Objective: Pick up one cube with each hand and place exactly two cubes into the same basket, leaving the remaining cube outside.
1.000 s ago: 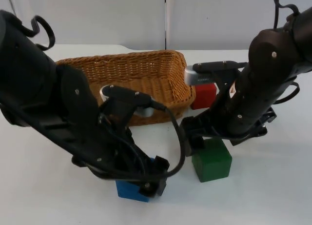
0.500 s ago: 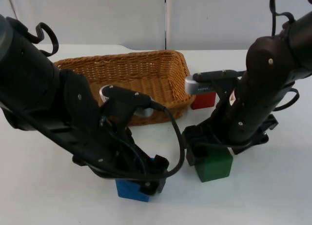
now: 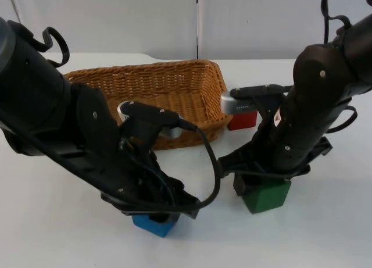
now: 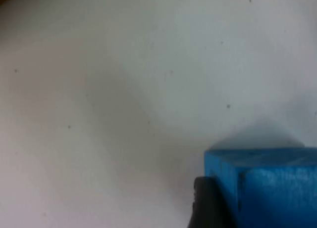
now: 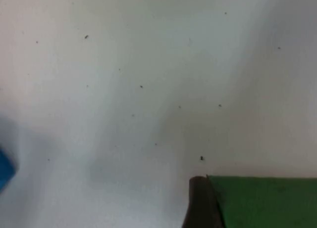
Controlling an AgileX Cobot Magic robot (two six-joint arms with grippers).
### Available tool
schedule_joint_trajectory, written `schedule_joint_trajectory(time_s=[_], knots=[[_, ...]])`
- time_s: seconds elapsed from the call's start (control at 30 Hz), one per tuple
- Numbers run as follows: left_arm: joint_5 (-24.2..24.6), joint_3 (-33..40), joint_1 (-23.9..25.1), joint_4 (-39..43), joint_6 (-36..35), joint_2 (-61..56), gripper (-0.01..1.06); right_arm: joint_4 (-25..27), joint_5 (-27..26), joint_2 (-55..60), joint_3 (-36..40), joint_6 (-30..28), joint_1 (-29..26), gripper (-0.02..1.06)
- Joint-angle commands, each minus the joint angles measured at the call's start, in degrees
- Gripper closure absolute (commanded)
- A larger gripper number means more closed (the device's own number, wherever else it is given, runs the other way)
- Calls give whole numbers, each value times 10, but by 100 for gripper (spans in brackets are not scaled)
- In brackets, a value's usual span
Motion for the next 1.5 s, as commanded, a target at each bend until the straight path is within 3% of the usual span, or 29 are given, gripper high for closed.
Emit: schedule_joint_trajectory(time_s=[0.0, 0.03, 0.1, 0.4, 0.5, 0.73, 1.03, 1.47], knots=[[9, -1, -3, -13, -9, -4, 84, -4, 2, -27, -2, -5, 4, 105], [9, -1, -3, -13, -9, -4, 84, -4, 2, -27, -2, -5, 4, 105], [25, -1, -3, -18, -9, -17, 105, -4, 5, -40, -2, -12, 4, 105], [84, -1, -3, -5, -9, -104, 105, -5, 46, -102, -2, -16, 4, 105], [96, -1, -3, 11, -9, -158, 105, -5, 62, -138, -2, -41, 4, 105], [97, -1, -3, 27, -9, -226, 105, -14, 79, -200, -2, -42, 4, 105], [97, -1, -2, 48, -9, -231, 105, -35, 74, -224, -2, -42, 4, 105], [103, -1, 96, 37, -9, -231, 105, -35, 53, -224, -2, -47, 4, 105]])
